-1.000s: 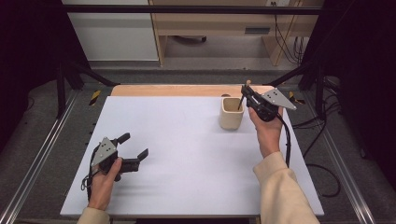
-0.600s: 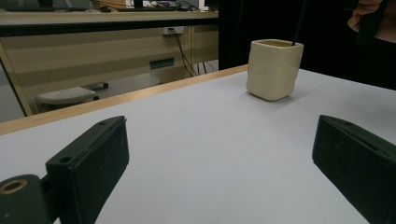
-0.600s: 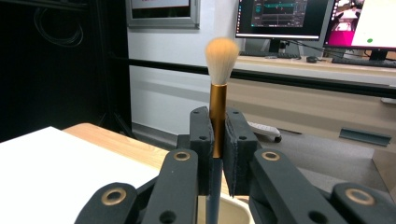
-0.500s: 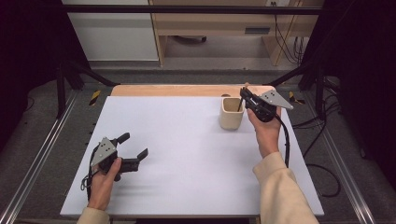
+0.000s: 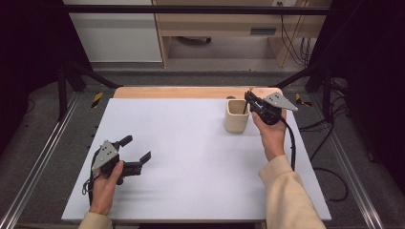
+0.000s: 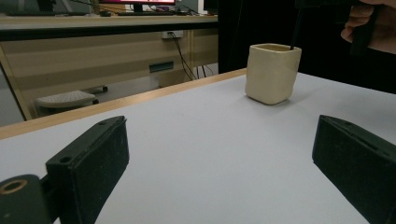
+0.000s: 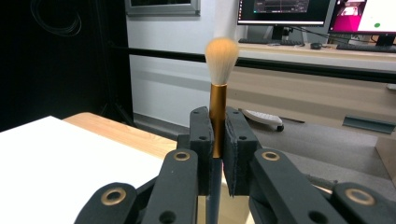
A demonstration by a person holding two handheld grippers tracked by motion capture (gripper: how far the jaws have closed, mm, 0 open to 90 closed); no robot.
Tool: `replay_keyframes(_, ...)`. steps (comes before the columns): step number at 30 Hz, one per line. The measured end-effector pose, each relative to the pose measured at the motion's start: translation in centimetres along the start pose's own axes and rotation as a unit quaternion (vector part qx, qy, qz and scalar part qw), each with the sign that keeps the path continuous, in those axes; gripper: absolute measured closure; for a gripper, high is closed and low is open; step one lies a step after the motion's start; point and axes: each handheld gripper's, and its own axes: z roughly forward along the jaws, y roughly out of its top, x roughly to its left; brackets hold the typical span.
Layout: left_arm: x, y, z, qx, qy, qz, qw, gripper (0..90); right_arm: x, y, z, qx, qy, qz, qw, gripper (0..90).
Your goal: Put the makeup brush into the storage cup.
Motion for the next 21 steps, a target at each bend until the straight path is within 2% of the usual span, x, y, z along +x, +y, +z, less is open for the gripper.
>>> replay_keyframes(21,0.05,0.07,-0.10,-0.003,0.002,0.000,1.0000,3.2,-0.06,-0.91,0.38,0.028,0.004,0.006,0.9996,83.3)
